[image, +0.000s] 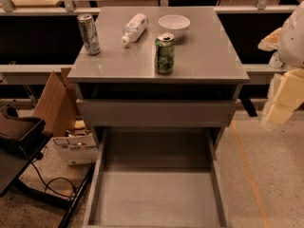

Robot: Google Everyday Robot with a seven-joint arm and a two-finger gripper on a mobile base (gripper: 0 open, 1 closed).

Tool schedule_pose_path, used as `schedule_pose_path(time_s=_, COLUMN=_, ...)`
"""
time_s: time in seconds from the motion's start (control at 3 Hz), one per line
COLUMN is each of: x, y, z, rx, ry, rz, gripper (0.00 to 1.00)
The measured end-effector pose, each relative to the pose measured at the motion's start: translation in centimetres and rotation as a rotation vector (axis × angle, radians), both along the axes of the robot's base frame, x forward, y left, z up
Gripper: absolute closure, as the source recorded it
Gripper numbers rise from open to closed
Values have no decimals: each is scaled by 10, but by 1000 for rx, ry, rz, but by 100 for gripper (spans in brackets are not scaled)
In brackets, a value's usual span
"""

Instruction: Place redbull can into middle drawer

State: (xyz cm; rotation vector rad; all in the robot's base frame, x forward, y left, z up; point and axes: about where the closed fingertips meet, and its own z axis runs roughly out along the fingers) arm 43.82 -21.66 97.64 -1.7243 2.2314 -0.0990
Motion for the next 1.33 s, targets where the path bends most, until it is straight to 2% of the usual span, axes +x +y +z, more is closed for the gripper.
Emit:
schedule_pose_path(time_s=0.33, x=0, y=0, z=0, rx=0, ry=0, rz=0, gripper=0)
schedule_pose_path(time_s=0.67, x=38, y=30, z=-1, rx=138, ry=-55, rz=34, gripper=0)
schedule_pose_path(time_s=1.0, x=73, y=60, z=9, rx=281, ry=-102, rz=39, gripper=0)
schedule_pose_path(time_s=1.33, x=98, y=101, z=18, rx=449, ry=-166, rz=55, gripper=0)
